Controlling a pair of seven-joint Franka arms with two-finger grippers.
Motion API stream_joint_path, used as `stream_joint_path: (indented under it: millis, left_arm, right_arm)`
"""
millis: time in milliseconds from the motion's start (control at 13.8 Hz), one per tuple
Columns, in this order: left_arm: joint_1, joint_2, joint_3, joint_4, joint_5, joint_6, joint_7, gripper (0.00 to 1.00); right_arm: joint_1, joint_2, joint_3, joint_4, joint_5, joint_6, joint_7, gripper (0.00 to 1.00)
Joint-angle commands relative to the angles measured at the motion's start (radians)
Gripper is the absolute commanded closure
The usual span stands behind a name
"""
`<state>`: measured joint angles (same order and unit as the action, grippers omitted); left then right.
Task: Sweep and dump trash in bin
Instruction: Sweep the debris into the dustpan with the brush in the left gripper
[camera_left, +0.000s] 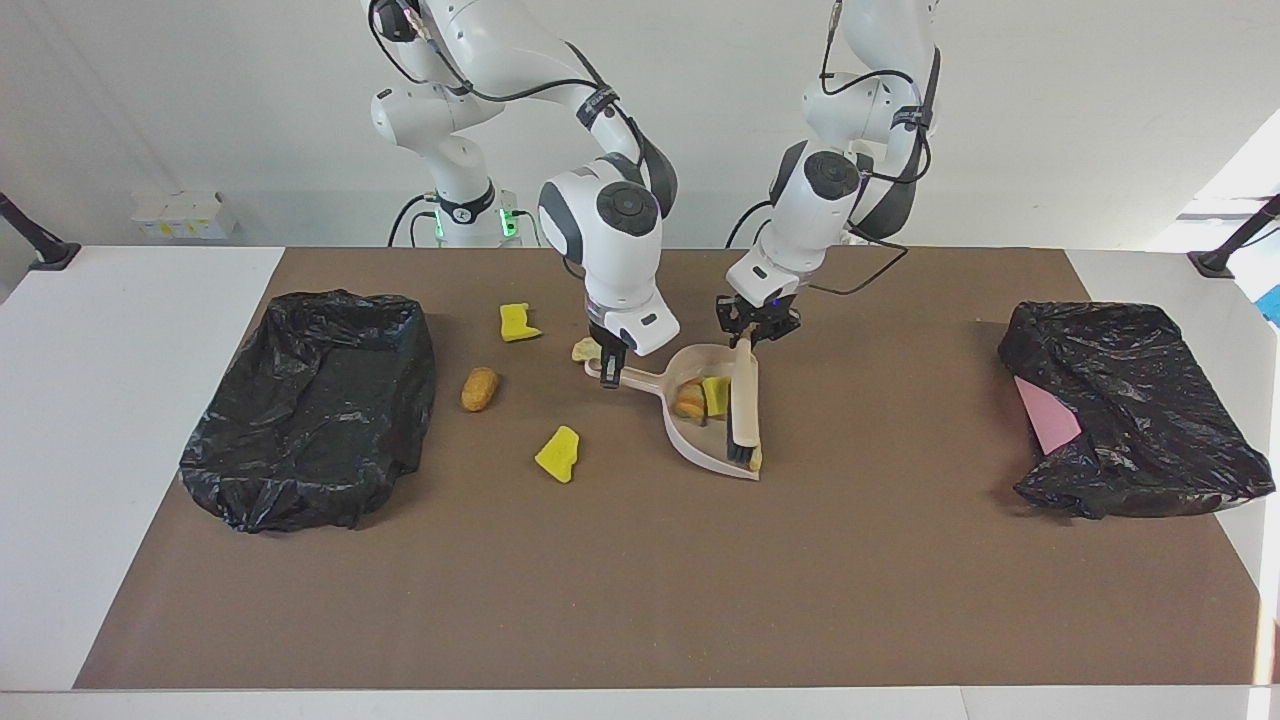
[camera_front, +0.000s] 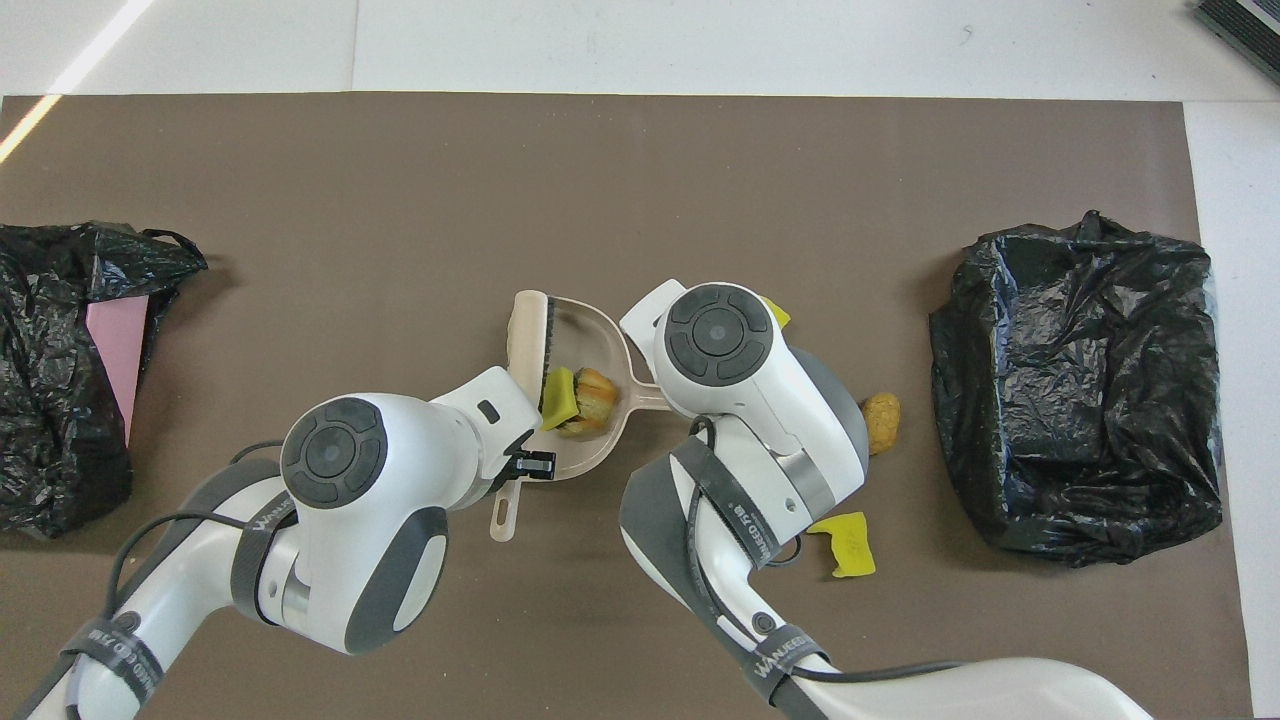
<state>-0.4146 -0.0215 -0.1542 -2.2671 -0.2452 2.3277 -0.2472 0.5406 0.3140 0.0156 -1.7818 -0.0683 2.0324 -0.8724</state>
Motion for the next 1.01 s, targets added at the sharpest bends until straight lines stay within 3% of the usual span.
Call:
stream_joint_path:
  millis: [0, 506, 941]
  left_arm:
    - [-0.004, -0.021, 0.010, 0.015, -0.032, -0.033, -0.006, 1.00]
    - [0.114, -0.101, 0.024, 0.015, -0.005, -0.217, -0.014, 1.00]
    - [0.119, -0.205, 0.019, -0.116, 0.067, -0.226, -0.055, 1.00]
  right_arm:
    - [-0.005, -0.021, 0.003, -0.018, -0.016, -0.017, -0.011, 1.00]
    - [-0.005, -0.021, 0.003, -0.010, -0.019, -0.003, -0.025, 1.00]
    - [-0.069, -0.079, 0.004, -0.010, -0.018, -0.018, -0.120, 1.00]
